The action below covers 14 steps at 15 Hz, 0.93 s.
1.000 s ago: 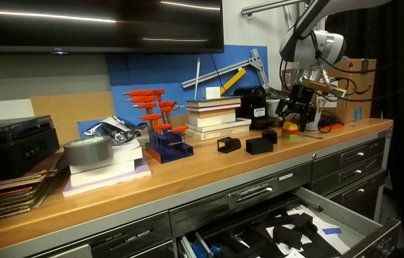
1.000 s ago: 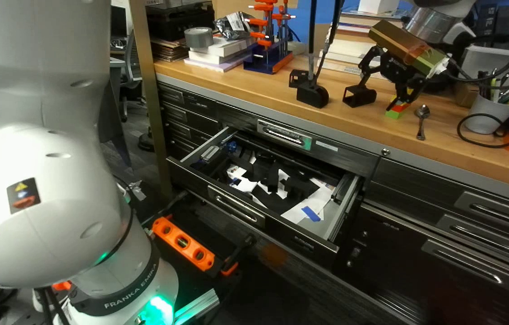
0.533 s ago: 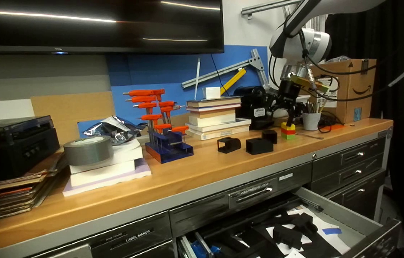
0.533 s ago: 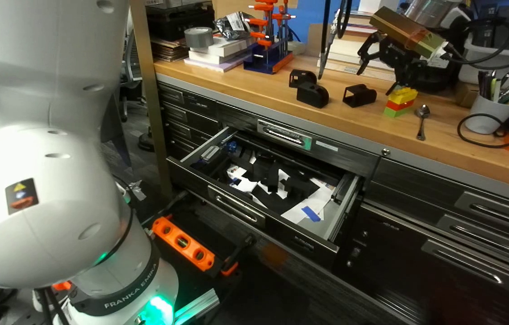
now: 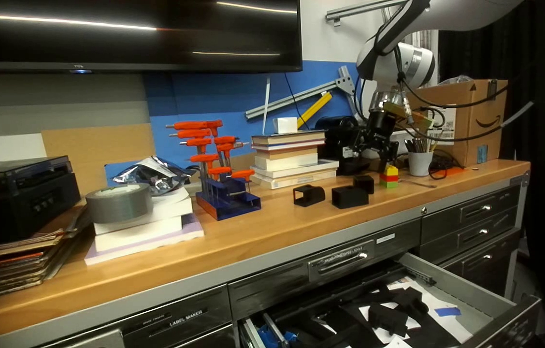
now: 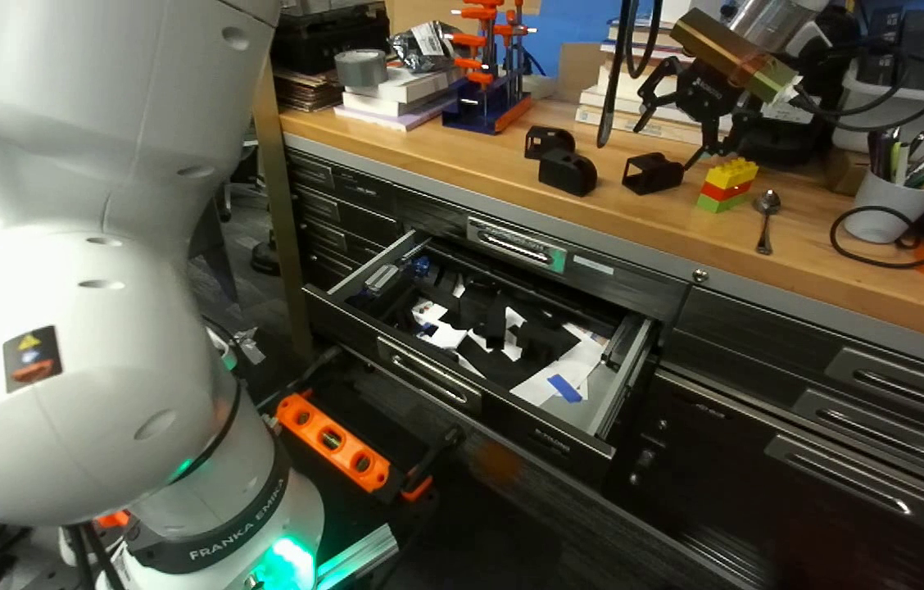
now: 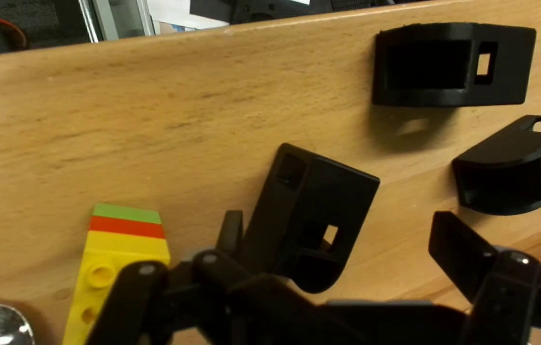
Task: Put the black objects from the countertop in the drawer and close the drawer.
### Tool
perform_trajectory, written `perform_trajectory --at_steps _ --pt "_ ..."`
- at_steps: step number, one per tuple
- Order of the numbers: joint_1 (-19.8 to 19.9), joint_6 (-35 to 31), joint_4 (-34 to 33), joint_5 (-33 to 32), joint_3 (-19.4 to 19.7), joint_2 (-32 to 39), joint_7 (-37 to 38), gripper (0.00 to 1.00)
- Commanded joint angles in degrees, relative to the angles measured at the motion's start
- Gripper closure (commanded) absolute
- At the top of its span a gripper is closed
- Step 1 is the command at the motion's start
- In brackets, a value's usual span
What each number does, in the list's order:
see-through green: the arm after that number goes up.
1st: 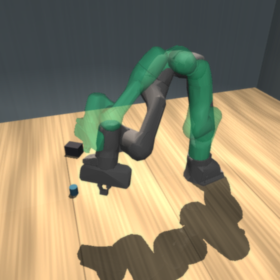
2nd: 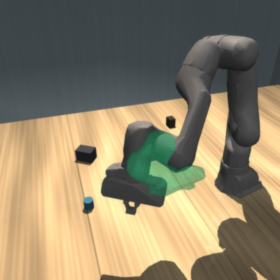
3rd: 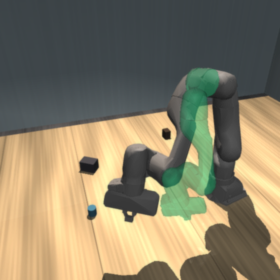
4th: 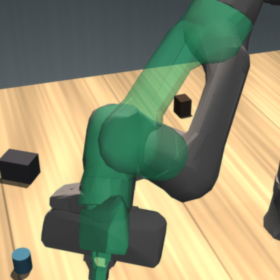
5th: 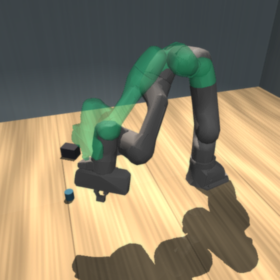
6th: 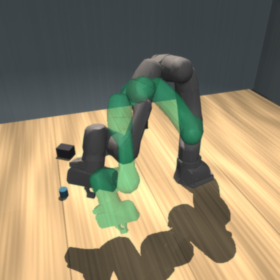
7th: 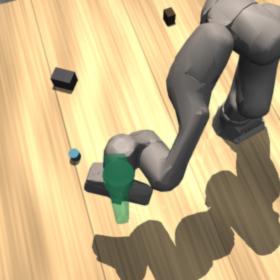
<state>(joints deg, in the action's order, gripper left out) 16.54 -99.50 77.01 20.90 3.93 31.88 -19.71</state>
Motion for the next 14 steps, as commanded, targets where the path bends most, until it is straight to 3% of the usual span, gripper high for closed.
perform_trajectory --at_steps 1,9,14 --pt "0.6 3.0 -7.8 -0.5 -1.2 5.3 1.9 0.00" --pt "-2.7 2.7 -17.0 -6.8 -0.4 12.2 11.3 0.00" --pt "-4.9 4.5 -19.6 -11.6 0.1 14.3 16.9 0.00"
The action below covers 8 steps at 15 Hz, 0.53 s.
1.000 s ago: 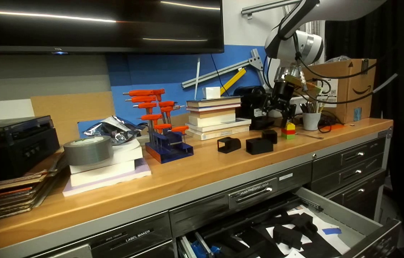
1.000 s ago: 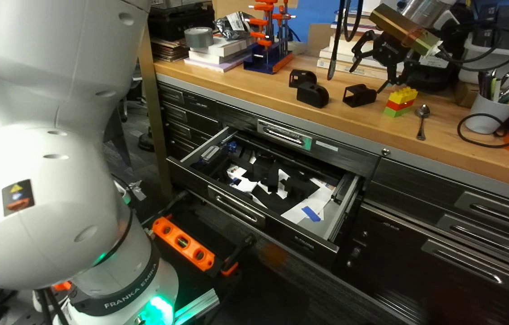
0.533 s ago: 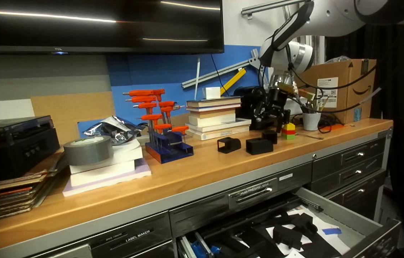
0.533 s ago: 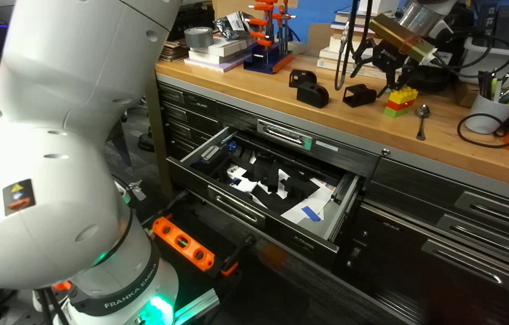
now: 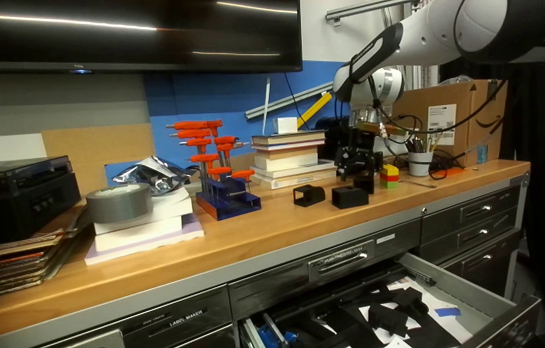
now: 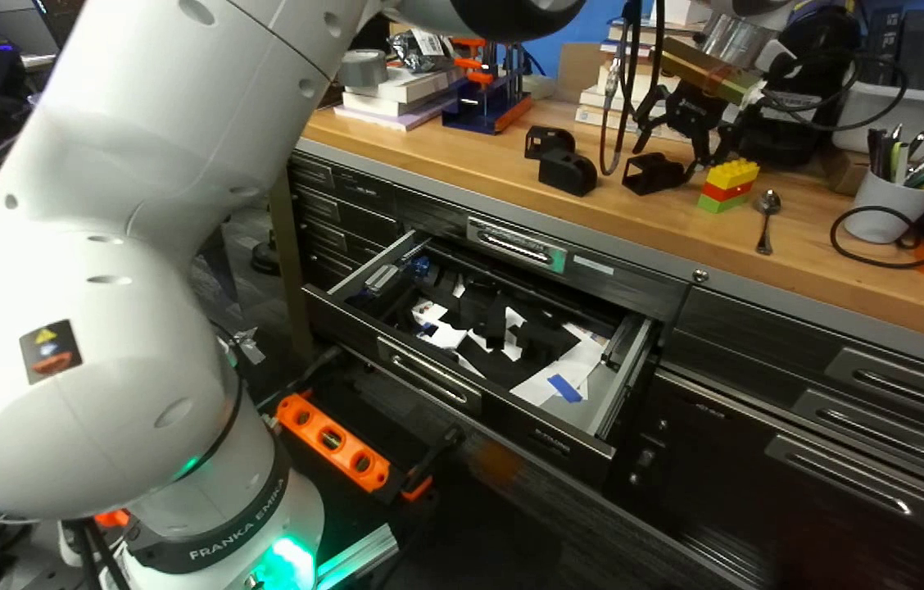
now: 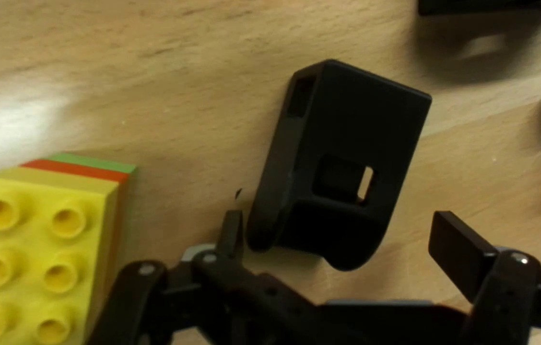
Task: Put the black objects from the countertop in the drawer and close the drawer.
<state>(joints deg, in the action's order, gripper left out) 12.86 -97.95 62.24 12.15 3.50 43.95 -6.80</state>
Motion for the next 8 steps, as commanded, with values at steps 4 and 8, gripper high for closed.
perform_trajectory --at_steps 4,8 --pt "-3.5 6.7 -5.3 -7.4 1.6 1.8 9.4 0.00" --pt "-5.0 8.1 -4.2 -9.6 1.5 0.5 11.5 0.00"
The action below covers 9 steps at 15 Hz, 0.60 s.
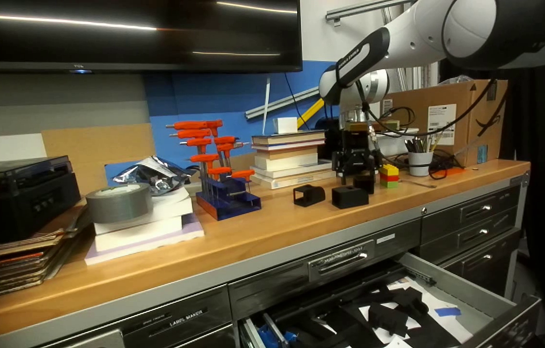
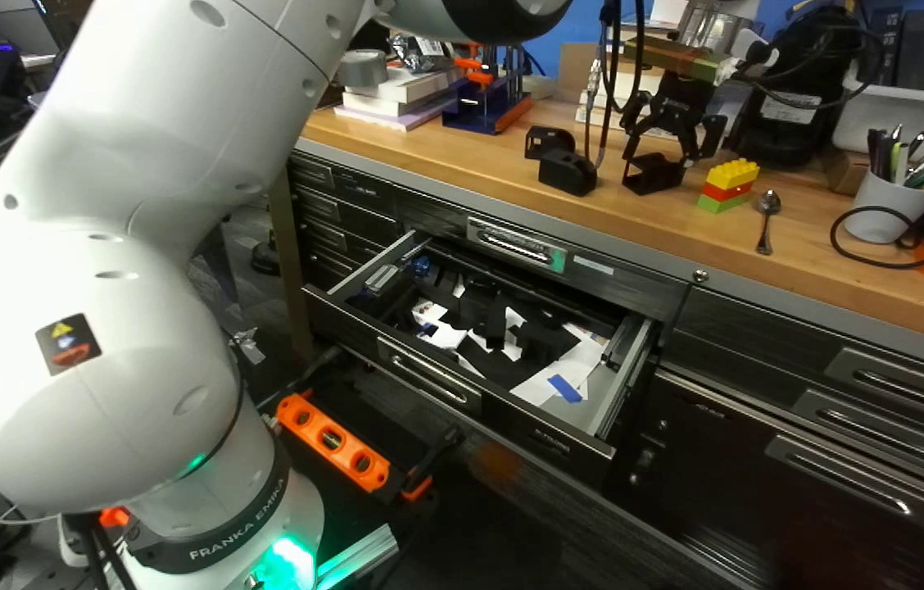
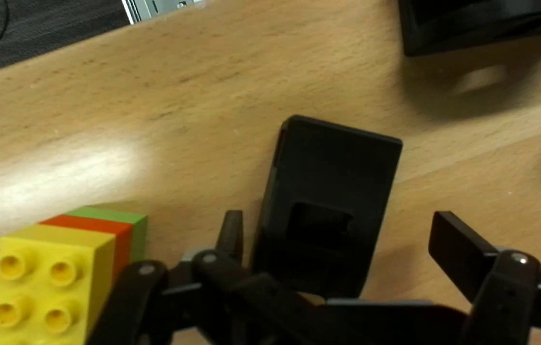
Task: Put the black objects from the countertop in the drawer and close the drawer.
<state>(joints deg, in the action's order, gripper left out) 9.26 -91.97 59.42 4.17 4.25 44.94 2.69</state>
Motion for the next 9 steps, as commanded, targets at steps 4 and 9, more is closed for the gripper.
perform_trajectory --at_steps 4,9 --pt "-1.8 0.4 0.4 -1.6 0.3 -1.4 1.4 0.34" --pt "-1.7 -0.1 1.3 -1.2 0.1 -1.7 1.2 0.73"
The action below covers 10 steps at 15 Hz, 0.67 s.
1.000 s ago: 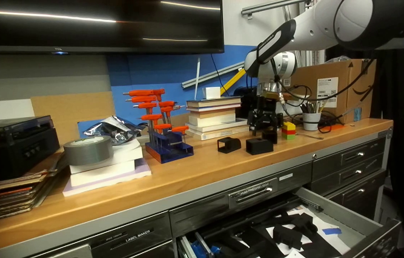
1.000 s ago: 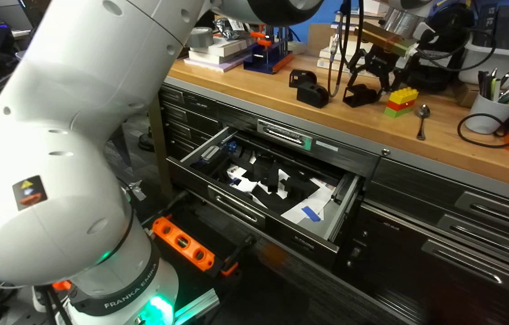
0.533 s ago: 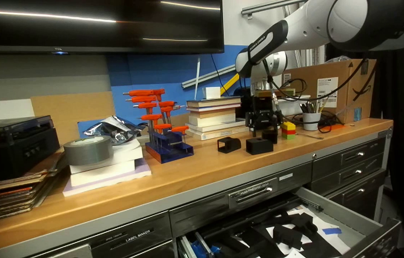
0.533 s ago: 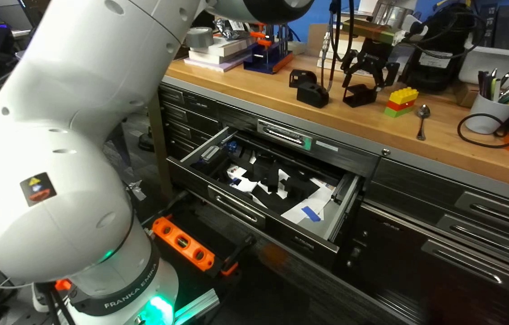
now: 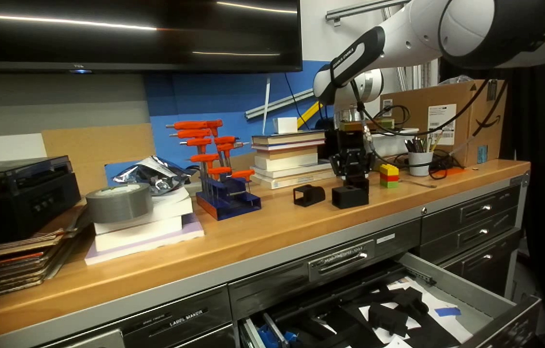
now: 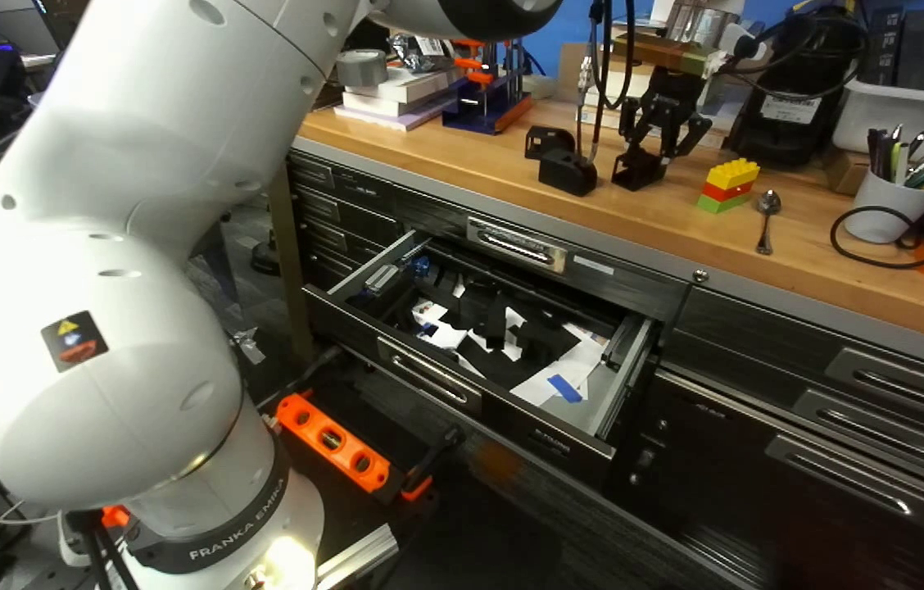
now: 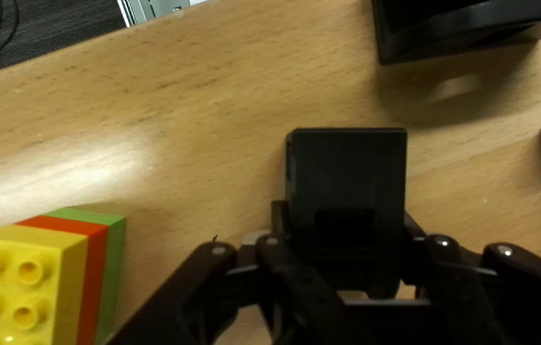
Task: Put the black objects from the countertop in the drawer and close the drawer.
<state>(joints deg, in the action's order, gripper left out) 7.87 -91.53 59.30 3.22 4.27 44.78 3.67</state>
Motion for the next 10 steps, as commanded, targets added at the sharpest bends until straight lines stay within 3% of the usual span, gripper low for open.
perform_trajectory --at_steps 1,10 --pt "-0.2 -0.3 1.7 -0.2 0.1 -1.9 0.0 0.74" --pt "4.0 -2.9 20.4 3.1 -0.3 -20.8 -5.6 0.73"
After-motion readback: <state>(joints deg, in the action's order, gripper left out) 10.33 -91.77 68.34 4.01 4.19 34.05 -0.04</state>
